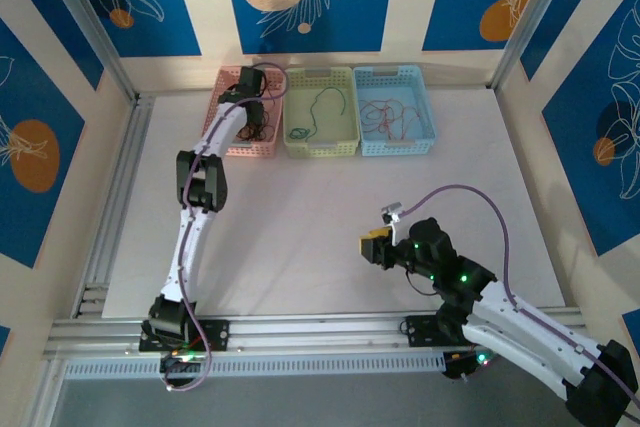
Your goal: Untangle the cables
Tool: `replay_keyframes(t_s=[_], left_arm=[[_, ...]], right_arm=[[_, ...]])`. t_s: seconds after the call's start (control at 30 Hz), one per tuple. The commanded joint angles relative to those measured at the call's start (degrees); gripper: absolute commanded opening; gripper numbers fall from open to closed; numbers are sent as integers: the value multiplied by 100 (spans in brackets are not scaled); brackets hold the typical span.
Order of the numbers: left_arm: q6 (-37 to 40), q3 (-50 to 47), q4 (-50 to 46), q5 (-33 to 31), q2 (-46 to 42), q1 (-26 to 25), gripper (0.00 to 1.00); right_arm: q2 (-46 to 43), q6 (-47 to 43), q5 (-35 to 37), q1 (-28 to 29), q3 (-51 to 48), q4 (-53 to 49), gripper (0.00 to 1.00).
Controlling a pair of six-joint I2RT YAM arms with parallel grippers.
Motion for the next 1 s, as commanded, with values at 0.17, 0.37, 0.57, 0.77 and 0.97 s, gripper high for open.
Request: replay_keyframes(t_s=[0.17, 0.37, 0.57, 0.77, 0.97], left_arm=[[-86, -805, 119, -110, -1829, -21, 71], [-160, -1776, 233, -344, -3075, -11, 77], [-722, -4032, 890, -247, -5047, -17, 77], [-1586, -8092, 2537, -58, -8062, -108, 100], [-1819, -11313, 3605, -344, -10771, -284, 100]], right_arm=[[-158, -118, 254, 117, -65, 61, 39], [-292, -105, 302, 127, -109, 30, 40], [-303, -90, 337, 127, -96, 24, 43], [-462, 61, 828, -95, 53, -298, 55], [-687, -132, 1172, -1203, 370, -446, 68]])
